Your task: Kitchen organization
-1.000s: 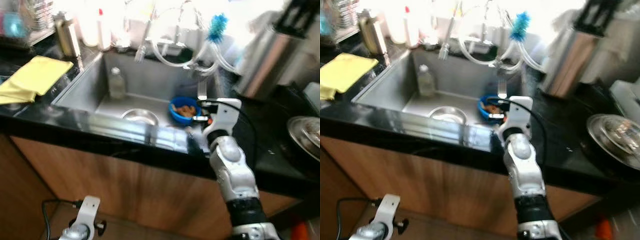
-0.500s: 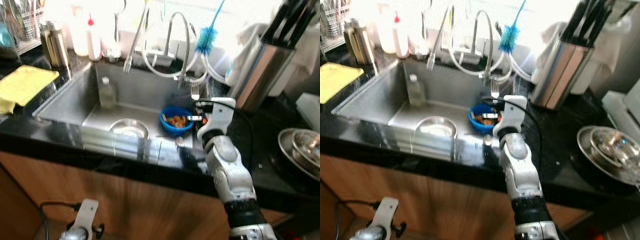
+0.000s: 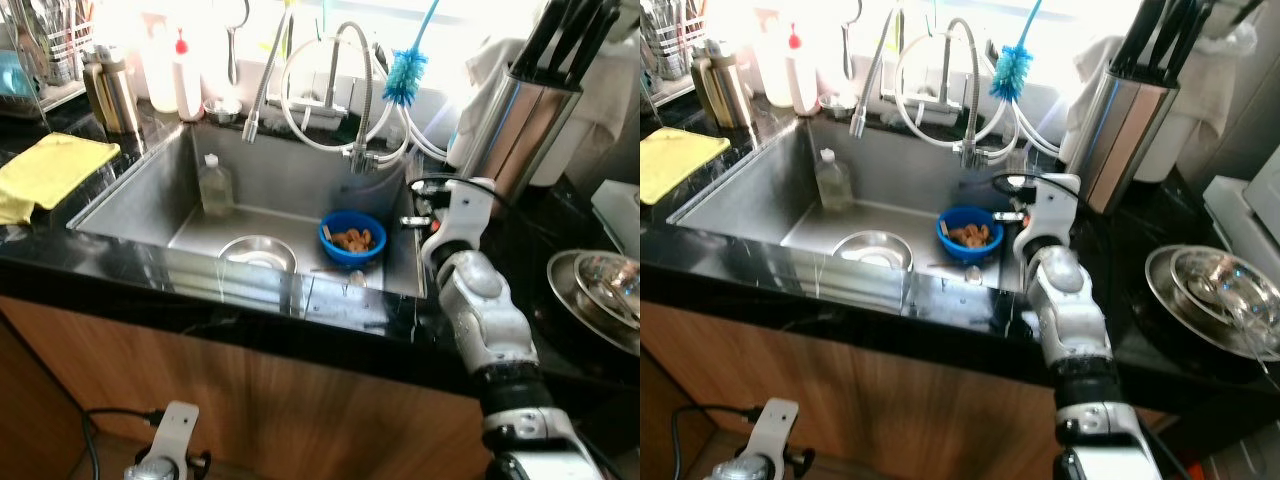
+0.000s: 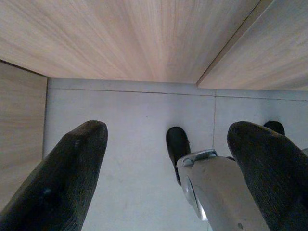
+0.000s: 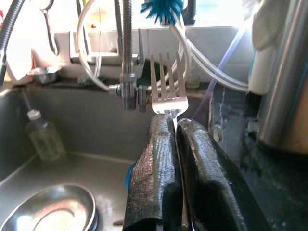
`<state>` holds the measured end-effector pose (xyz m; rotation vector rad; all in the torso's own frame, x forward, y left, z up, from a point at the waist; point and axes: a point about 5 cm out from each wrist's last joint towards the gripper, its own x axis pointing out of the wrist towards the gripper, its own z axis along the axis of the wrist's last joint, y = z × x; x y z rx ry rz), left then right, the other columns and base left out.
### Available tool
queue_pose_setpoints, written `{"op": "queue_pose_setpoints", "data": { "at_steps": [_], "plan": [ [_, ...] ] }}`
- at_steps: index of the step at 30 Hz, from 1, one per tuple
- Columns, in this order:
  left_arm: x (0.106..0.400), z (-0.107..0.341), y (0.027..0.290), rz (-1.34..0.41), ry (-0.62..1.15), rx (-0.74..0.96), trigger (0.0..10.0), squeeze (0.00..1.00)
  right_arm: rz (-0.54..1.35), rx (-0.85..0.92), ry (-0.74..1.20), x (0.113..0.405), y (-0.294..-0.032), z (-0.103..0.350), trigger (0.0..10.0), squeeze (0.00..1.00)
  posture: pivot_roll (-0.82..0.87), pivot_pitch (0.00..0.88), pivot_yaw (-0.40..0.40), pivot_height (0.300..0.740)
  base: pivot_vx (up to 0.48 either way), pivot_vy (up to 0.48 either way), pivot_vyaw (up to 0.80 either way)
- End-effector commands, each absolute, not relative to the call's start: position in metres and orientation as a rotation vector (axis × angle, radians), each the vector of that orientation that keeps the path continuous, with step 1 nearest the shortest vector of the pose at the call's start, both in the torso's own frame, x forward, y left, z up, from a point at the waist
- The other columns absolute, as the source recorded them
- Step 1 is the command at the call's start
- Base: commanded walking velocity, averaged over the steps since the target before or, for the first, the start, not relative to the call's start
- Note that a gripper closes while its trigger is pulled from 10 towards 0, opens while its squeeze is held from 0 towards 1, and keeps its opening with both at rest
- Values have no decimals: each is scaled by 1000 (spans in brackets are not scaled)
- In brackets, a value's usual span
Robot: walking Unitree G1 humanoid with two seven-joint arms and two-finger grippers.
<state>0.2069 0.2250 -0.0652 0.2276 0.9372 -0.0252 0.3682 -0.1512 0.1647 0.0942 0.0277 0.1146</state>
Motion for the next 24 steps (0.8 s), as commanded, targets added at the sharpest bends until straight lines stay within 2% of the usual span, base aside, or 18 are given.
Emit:
{"op": "queue_pose_setpoints", "data": {
  "at_steps": [1,14,24],
  "plan": [
    [207,-66,221,-39,945,225,10000,0,111,103,31,372,-156,168,10000,0,178,0,-134,736,0,0,0],
    [206,-67,222,-23,943,213,10000,0,290,109,149,387,-145,152,10000,0,194,0,-146,736,0,0,0],
    [205,-67,223,-21,944,212,10000,0,285,128,217,386,-147,135,10000,0,200,0,-147,736,0,0,0]
  ]
}}
